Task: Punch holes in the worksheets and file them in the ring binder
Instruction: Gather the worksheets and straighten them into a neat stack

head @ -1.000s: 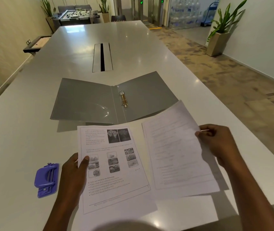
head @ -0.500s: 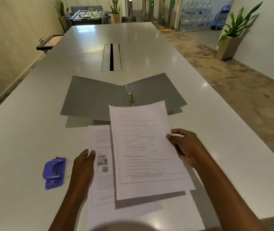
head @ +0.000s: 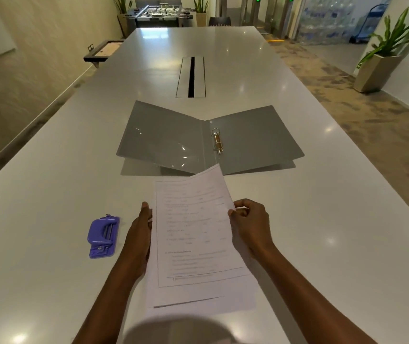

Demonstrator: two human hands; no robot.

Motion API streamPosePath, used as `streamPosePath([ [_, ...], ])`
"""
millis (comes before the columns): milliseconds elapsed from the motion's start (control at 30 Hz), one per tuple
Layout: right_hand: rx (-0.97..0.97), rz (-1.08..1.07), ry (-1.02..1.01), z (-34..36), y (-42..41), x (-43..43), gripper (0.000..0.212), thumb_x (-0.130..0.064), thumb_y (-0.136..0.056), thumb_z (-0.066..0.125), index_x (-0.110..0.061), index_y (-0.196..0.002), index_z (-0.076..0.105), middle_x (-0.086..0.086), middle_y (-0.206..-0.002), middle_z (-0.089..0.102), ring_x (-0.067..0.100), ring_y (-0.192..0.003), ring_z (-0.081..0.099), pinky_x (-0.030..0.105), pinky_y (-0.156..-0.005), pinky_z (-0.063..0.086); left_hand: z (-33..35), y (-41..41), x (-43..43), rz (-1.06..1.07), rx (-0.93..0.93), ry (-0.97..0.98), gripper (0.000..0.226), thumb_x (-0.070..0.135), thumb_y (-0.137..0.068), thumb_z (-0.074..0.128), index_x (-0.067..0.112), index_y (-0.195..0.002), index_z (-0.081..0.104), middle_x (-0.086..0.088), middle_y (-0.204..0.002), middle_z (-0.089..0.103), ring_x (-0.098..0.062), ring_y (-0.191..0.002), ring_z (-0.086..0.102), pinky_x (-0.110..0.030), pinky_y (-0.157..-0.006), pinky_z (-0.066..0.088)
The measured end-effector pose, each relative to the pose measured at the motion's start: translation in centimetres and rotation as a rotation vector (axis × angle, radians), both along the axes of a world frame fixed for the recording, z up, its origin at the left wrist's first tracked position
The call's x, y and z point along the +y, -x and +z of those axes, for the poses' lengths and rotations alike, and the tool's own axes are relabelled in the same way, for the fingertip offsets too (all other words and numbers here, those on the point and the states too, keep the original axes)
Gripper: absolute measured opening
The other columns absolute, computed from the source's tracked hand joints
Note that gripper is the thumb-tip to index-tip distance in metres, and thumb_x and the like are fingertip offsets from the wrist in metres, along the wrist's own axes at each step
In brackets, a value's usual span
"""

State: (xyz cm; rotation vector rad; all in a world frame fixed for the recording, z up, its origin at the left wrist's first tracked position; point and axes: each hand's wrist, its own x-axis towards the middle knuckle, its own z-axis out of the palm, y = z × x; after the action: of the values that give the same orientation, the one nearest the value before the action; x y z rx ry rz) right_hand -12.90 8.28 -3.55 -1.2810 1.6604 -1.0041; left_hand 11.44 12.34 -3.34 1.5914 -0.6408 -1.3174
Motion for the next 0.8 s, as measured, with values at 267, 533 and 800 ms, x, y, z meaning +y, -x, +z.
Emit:
streamPosePath([
  [267, 0.141, 0.021, 0.076, -1.2, -0.3, 0.0, 0.014, -0.021, -0.091, 0.075, -0.018, -0.102, 0.067, -0.007, -0.091, 0.072, 0.005, -0.076, 0.069, 0.015, -0.065, 0.056, 0.1, 0.8, 0.1, -0.103, -0.293, 0.108, 0.019, 0.023, -0.107, 0.054, 0.023, -0.123, 0.065, 0.006, -0.112, 0.075, -0.015, -0.103, 0.074, -0.022, -0.073, 0.061],
  [533, -0.197, 0.068, -0.049, 1.8, 1.8, -0.5, 0.059, -0.035, -0.091, 0.076, -0.019, -0.144, 0.053, -0.007, -0.128, 0.069, 0.013, -0.109, 0.07, 0.031, -0.09, 0.059, 2.0, 0.7, 0.3, -0.103, -0.181, 0.277, 0.025, 0.027, -0.105, 0.057, 0.029, -0.129, 0.061, 0.001, -0.12, 0.077, -0.024, -0.107, 0.077, -0.046, -0.089, 0.064],
  [800, -0.479, 0.301, -0.106, 6.0, 3.6, 0.5, 0.04, -0.034, -0.096, 0.071, -0.017, -0.131, 0.067, 0.004, -0.121, 0.077, 0.029, -0.108, 0.075, 0.055, -0.099, 0.057, 5.9, 2.1, -0.4, -0.18, -0.047, 0.447, 0.029, 0.022, -0.103, 0.056, 0.028, -0.131, 0.062, -0.001, -0.121, 0.078, -0.028, -0.107, 0.077, -0.047, -0.086, 0.064],
])
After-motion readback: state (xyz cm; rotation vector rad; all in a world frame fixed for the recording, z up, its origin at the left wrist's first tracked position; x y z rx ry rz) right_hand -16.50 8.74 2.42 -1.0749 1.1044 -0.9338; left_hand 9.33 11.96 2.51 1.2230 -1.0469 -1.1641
